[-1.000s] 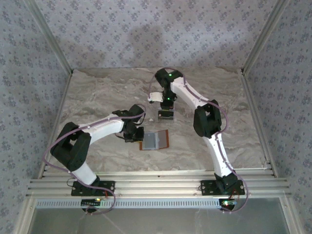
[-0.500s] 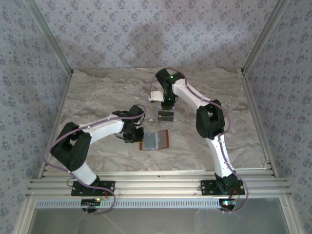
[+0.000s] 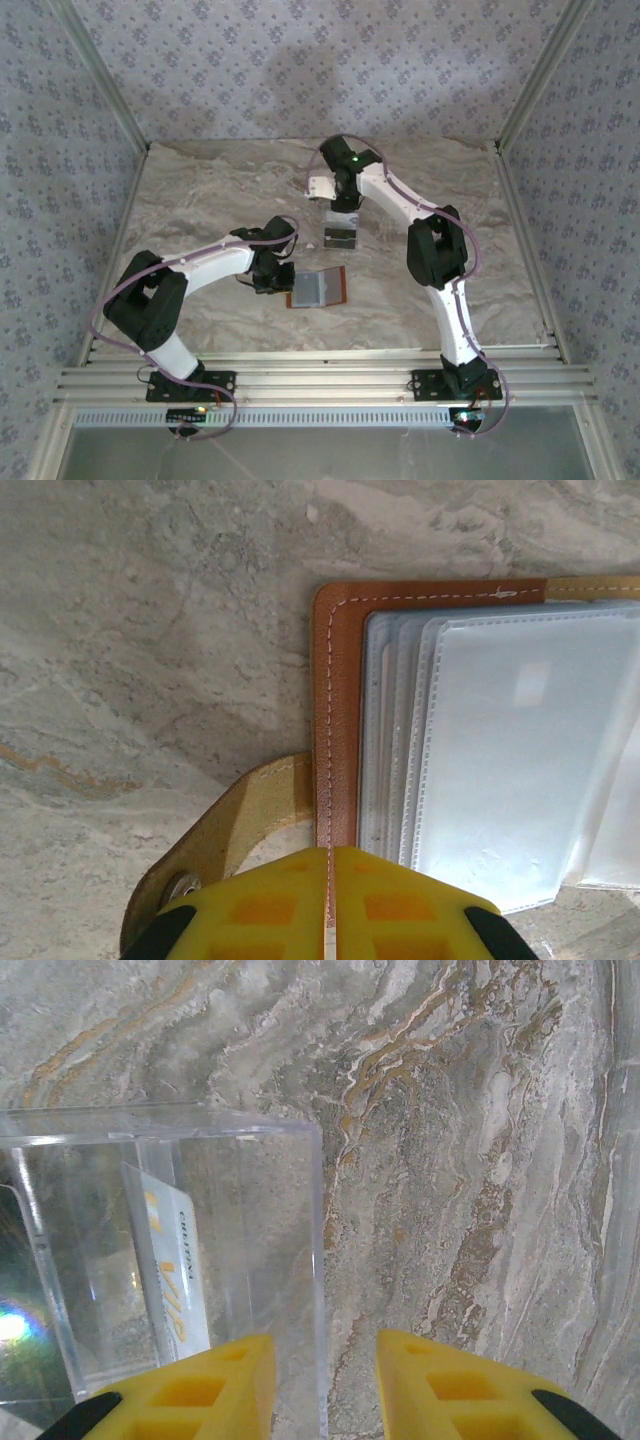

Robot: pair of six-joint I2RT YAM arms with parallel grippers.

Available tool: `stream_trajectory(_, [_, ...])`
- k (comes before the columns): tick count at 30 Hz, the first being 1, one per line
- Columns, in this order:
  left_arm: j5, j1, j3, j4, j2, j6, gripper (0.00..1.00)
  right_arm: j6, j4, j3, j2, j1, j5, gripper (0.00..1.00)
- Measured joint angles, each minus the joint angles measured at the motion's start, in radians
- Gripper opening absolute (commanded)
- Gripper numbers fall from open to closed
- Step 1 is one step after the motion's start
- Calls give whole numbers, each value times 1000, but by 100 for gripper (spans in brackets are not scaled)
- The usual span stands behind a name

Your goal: Take the credit cards out of the card holder

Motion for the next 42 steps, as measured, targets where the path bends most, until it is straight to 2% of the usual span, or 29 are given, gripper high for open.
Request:
stream_trajectory(18, [0, 0, 0, 0, 0, 0, 12, 8, 43, -63, 0, 3, 15, 33])
stream_trajectory(24, [-3, 6, -1, 0, -4, 1, 12, 103, 50, -71, -33, 3, 11, 34])
stream_trajectory(31, [13, 76, -28, 25, -54, 1, 13, 379, 92, -199, -221, 8, -21, 33])
stream_trajectory(34, [35, 93, -36, 44, -54, 4, 12, 548, 142, -300, -317, 14, -74, 31])
stream_trajectory(37, [58, 97, -40, 58, -50, 5, 12, 732, 195, -412, -398, 19, -144, 26])
stream_trajectory(42, [77, 97, -42, 70, -26, 11, 11, 1045, 255, -529, -455, 28, -264, 20])
